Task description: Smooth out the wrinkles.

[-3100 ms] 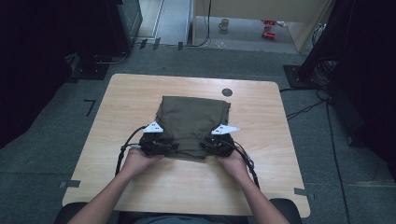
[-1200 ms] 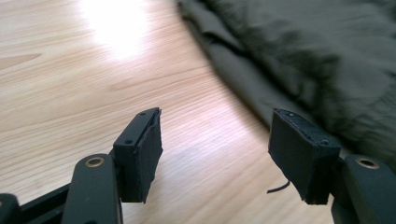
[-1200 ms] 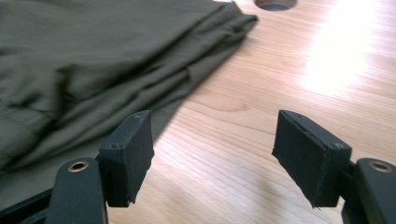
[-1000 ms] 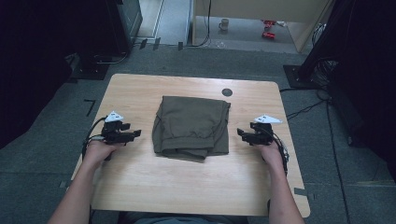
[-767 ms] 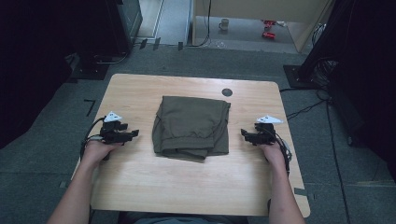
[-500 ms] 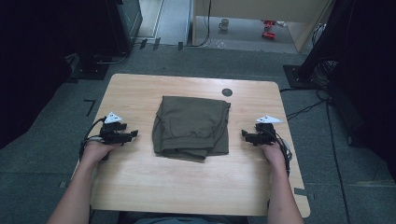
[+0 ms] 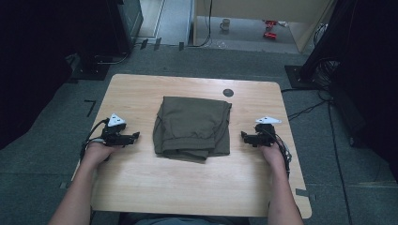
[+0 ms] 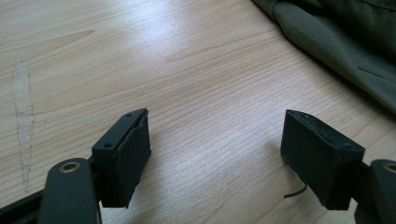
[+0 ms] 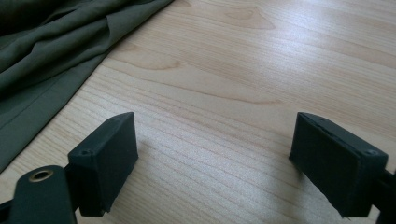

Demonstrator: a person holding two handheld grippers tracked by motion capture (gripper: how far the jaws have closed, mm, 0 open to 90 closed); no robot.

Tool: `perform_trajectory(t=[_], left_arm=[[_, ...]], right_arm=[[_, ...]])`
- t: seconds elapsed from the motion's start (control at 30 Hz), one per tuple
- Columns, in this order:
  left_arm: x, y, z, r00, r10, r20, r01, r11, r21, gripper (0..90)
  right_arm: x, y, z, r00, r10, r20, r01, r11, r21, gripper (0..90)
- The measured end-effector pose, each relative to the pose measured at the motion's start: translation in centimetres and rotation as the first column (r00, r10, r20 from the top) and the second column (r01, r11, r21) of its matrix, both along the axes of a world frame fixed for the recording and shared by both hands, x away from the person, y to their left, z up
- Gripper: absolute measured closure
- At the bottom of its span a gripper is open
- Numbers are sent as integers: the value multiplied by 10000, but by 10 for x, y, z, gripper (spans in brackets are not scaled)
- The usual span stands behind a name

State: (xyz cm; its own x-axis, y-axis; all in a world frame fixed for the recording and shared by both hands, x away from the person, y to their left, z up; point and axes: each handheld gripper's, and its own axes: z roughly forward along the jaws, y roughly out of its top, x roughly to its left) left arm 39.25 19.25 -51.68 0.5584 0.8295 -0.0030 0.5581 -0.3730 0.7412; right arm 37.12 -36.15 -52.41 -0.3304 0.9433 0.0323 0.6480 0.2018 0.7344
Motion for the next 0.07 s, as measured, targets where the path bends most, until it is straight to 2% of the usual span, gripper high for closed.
perform_trajectory(t=[0.07], left_arm=[[0,0,0,10000,24,-5,-24,10000,5,235]], right_arm=[[0,0,0,10000,-13,1,13,10000,-1,137]])
